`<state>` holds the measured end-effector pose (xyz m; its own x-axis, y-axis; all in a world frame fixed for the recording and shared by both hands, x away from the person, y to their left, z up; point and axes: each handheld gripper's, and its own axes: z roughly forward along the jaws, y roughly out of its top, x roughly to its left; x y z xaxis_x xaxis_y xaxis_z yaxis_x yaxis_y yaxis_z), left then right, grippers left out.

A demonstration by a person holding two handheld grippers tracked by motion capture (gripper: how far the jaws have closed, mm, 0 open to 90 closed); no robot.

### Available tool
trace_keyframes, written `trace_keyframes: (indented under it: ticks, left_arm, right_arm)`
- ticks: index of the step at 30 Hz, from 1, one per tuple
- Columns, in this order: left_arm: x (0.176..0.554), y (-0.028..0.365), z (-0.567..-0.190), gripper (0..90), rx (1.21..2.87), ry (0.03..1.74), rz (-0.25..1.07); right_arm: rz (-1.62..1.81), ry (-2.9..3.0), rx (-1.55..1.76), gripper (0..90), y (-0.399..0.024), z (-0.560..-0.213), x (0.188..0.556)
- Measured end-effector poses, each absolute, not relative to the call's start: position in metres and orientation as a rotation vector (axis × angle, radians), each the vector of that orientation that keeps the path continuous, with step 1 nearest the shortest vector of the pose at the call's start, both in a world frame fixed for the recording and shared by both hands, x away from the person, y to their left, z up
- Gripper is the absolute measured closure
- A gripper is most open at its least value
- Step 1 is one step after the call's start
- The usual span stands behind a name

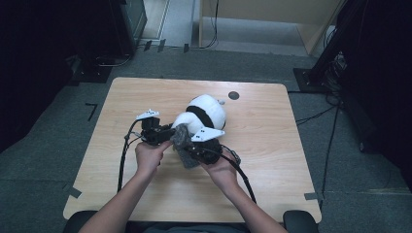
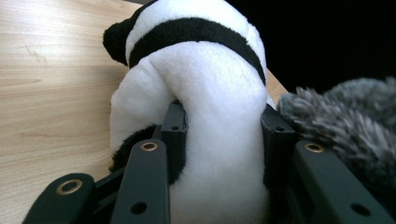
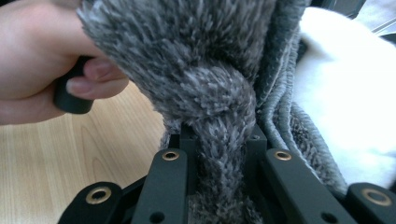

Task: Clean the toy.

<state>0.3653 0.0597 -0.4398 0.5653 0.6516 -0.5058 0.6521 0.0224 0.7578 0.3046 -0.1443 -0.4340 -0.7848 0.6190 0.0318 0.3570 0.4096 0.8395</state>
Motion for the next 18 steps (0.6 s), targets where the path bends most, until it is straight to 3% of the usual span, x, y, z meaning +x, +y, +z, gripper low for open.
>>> trace_keyframes:
  ticks: [18]
  left_arm:
    - [0.366,0.063,-0.437,61.7,1.631,1.109,0.014]
  right_arm:
    - [1.255,2.473,0.797,78.4,-0.137,-0.461,0.312]
